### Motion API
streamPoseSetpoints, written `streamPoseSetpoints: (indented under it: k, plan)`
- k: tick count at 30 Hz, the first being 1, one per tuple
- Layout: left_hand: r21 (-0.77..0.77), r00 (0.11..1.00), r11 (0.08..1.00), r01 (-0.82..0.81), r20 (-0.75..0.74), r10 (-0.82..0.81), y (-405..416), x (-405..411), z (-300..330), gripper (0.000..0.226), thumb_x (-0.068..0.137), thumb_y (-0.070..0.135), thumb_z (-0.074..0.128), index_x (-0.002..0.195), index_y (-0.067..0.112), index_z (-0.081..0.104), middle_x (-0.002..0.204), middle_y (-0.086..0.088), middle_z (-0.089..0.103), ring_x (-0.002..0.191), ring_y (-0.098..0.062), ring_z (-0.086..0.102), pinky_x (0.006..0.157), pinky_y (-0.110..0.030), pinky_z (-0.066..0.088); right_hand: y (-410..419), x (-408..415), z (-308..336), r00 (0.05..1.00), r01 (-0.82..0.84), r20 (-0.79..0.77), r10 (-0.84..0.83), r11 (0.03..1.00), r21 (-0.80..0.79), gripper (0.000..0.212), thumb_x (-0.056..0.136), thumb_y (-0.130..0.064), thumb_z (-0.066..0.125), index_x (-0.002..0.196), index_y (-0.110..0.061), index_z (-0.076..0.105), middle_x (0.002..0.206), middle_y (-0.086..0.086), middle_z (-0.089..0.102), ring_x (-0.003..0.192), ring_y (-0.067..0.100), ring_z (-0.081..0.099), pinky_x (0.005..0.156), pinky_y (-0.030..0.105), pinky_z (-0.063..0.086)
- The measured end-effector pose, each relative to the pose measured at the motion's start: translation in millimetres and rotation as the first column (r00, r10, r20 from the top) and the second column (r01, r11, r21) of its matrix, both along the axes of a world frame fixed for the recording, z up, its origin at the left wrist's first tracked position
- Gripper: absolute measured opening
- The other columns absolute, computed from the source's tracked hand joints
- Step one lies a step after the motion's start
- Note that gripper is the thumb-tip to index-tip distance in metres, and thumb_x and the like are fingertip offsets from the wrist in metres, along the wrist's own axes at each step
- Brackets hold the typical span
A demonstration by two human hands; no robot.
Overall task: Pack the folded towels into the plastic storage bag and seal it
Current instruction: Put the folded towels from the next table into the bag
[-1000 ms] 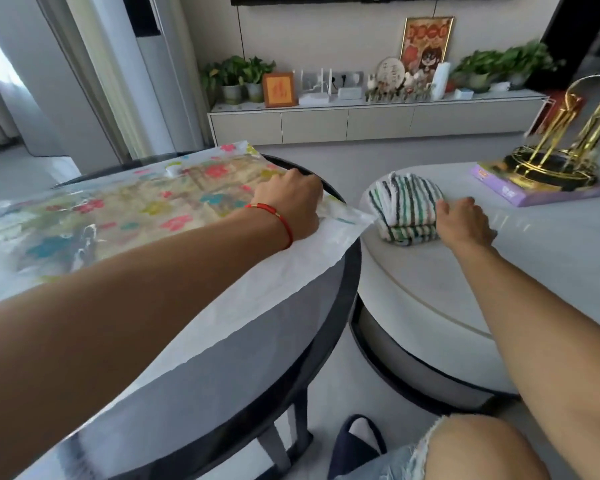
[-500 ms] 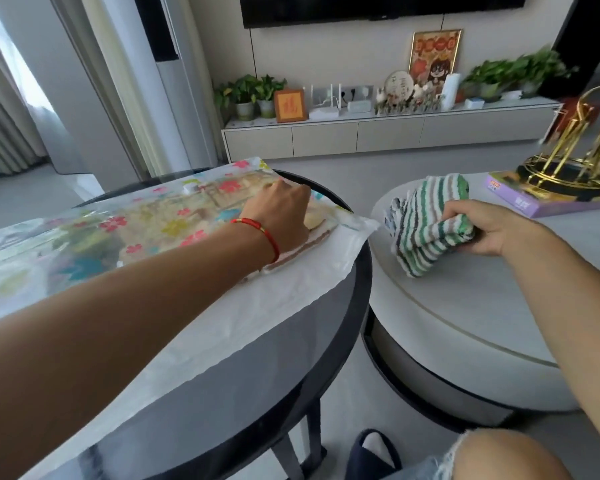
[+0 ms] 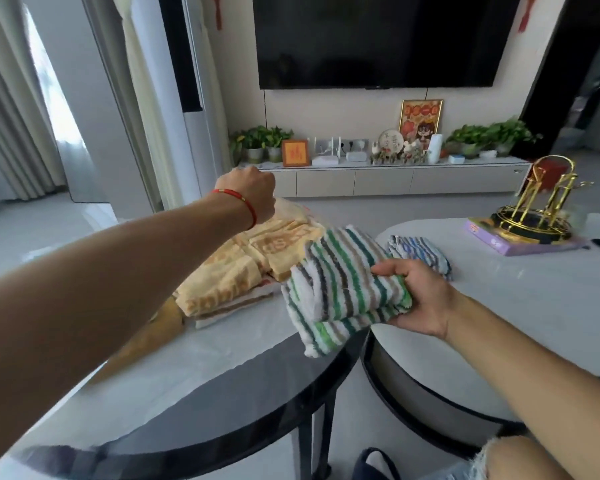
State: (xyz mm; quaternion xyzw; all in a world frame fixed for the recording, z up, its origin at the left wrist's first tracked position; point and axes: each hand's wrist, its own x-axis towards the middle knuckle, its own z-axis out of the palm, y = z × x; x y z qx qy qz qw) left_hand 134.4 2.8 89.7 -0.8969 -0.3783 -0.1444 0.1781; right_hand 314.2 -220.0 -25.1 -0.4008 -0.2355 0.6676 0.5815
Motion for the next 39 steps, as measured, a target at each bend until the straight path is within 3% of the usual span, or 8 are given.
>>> streamPoseSetpoints:
  k: [8, 12, 15, 23, 27, 30, 32, 39]
  plan:
    - [0.085, 0.997, 0.996, 0.034, -0.066, -0.028, 19, 11, 25, 0.023, 0.095, 0.029, 0.056, 0.11, 0.014, 0.066, 0.095, -0.01, 0.06, 0.084, -0.033, 0.058, 0.065, -0.038, 0.041, 175, -102, -22, 0.865, 0.306, -0.428, -0.262, 0.951, 0.036, 0.032, 0.099, -0.012, 0.044, 0.123, 0.0, 0.062, 0.112, 0.024, 0.074, 0.101, 0.037, 0.071, 0.081, 0.044, 0.064]
    - [0.071, 0.998, 0.997, 0.025, -0.055, -0.021, 22, 14, 31, 0.019, 0.095, 0.027, 0.054, 0.106, 0.014, 0.063, 0.087, -0.007, 0.05, 0.078, -0.031, 0.05, 0.065, -0.038, 0.041, 214, -114, -40, 0.931, 0.317, -0.141, -0.336, 0.937, -0.146, 0.034, 0.101, -0.011, 0.043, 0.131, -0.005, 0.056, 0.109, 0.019, 0.065, 0.085, 0.027, 0.069, 0.069, 0.036, 0.058]
    - [0.067, 0.997, 0.996, 0.066, -0.049, -0.062, 19, 13, 28, 0.013, 0.094, 0.027, 0.055, 0.098, 0.016, 0.061, 0.096, -0.011, 0.058, 0.077, -0.031, 0.05, 0.065, -0.037, 0.041, 220, -117, -48, 0.94, 0.328, -0.035, -0.34, 0.926, -0.189, 0.029, 0.101, -0.018, 0.054, 0.126, -0.006, 0.06, 0.124, 0.021, 0.066, 0.112, 0.036, 0.067, 0.087, 0.05, 0.061]
    - [0.047, 0.996, 0.995, 0.085, -0.033, -0.083, 7, 10, 13, 0.018, 0.094, 0.028, 0.057, 0.103, 0.015, 0.066, 0.084, -0.005, 0.052, 0.072, -0.028, 0.047, 0.064, -0.036, 0.04, 235, -119, -33, 0.779, 0.573, -0.215, -0.589, 0.808, -0.139, 0.035, 0.107, -0.009, 0.05, 0.142, -0.006, 0.047, 0.138, 0.021, 0.054, 0.116, 0.04, 0.062, 0.083, 0.05, 0.059]
    - [0.045, 0.994, 0.994, 0.101, -0.04, -0.099, 1, 9, 8, 0.011, 0.094, 0.027, 0.055, 0.093, 0.018, 0.061, 0.079, -0.003, 0.046, 0.07, -0.027, 0.045, 0.062, -0.036, 0.038, 204, -104, -38, 0.884, 0.447, 0.189, -0.427, 0.891, -0.082, 0.033, 0.104, -0.014, 0.058, 0.134, 0.001, 0.055, 0.122, 0.021, 0.064, 0.093, 0.036, 0.072, 0.085, 0.048, 0.063]
    - [0.012, 0.994, 0.994, 0.104, -0.023, -0.104, -3, 12, 0, 0.015, 0.091, 0.026, 0.055, 0.082, 0.014, 0.055, 0.077, -0.004, 0.045, 0.063, -0.025, 0.042, 0.06, -0.036, 0.036, 152, -88, -47, 0.699, 0.422, 0.619, -0.357, 0.906, 0.046, 0.024, 0.096, -0.018, 0.056, 0.108, -0.004, 0.071, 0.087, 0.012, 0.073, 0.065, 0.021, 0.069, 0.066, 0.041, 0.065]
    - [-0.017, 0.993, 0.993, 0.114, -0.025, -0.115, -7, 18, -8, 0.02, 0.089, 0.027, 0.055, 0.102, 0.016, 0.064, 0.093, -0.009, 0.059, 0.071, -0.028, 0.049, 0.061, -0.036, 0.038, 111, -66, -51, 0.523, 0.338, 0.823, -0.223, 0.94, 0.04, 0.02, 0.089, -0.022, 0.059, 0.09, -0.01, 0.075, 0.077, 0.005, 0.078, 0.056, 0.016, 0.068, 0.052, 0.029, 0.058]
    - [-0.269, 0.973, 0.939, 0.214, -0.024, -0.229, -35, 60, -56, 0.038, 0.088, 0.033, 0.055, 0.125, 0.031, 0.064, 0.122, -0.01, 0.066, 0.109, -0.037, 0.062, 0.085, -0.043, 0.053, 34, 69, -55, 0.099, 0.607, 0.993, -0.064, 0.795, -0.009, 0.032, 0.087, -0.033, 0.061, 0.075, -0.006, 0.073, 0.066, 0.01, 0.075, 0.053, 0.023, 0.067, 0.053, 0.03, 0.053]
